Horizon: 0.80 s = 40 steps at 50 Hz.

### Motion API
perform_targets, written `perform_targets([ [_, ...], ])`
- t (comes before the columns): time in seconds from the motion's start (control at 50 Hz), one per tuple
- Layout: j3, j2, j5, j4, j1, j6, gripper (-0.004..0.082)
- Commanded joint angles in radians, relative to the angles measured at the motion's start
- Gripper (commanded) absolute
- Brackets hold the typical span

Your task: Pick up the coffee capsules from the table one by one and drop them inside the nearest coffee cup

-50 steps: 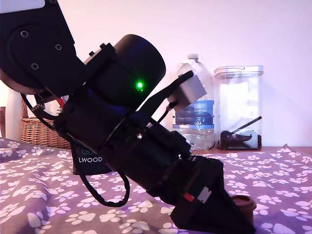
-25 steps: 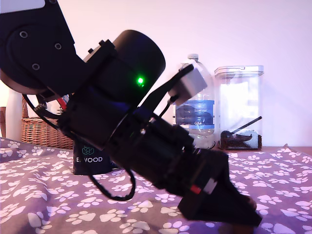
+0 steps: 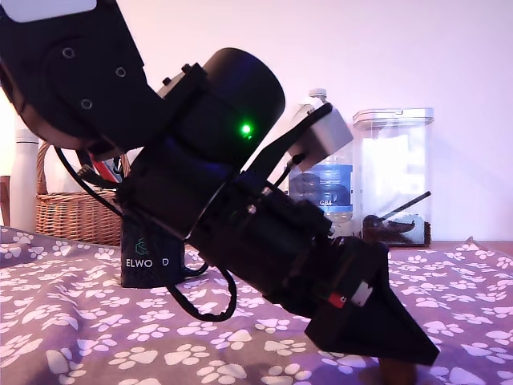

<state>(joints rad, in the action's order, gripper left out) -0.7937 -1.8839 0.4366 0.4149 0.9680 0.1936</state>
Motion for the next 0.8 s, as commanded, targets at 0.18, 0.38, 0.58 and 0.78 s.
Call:
perform_targets([
  [0.18,-0.013,-0.022,0.001,-0.056,0.003,0.024,0.0429],
  [0.38,-0.013,-0.022,0.0,-0.058,0.004,0.024,0.0424],
  [0.58,-0.013,-0.022,0.001,-0.06,0.004,0.024,0.0266],
  [0.78,-0.013,-0.022,0.001,-0.06,0.004,0.024,0.0178],
])
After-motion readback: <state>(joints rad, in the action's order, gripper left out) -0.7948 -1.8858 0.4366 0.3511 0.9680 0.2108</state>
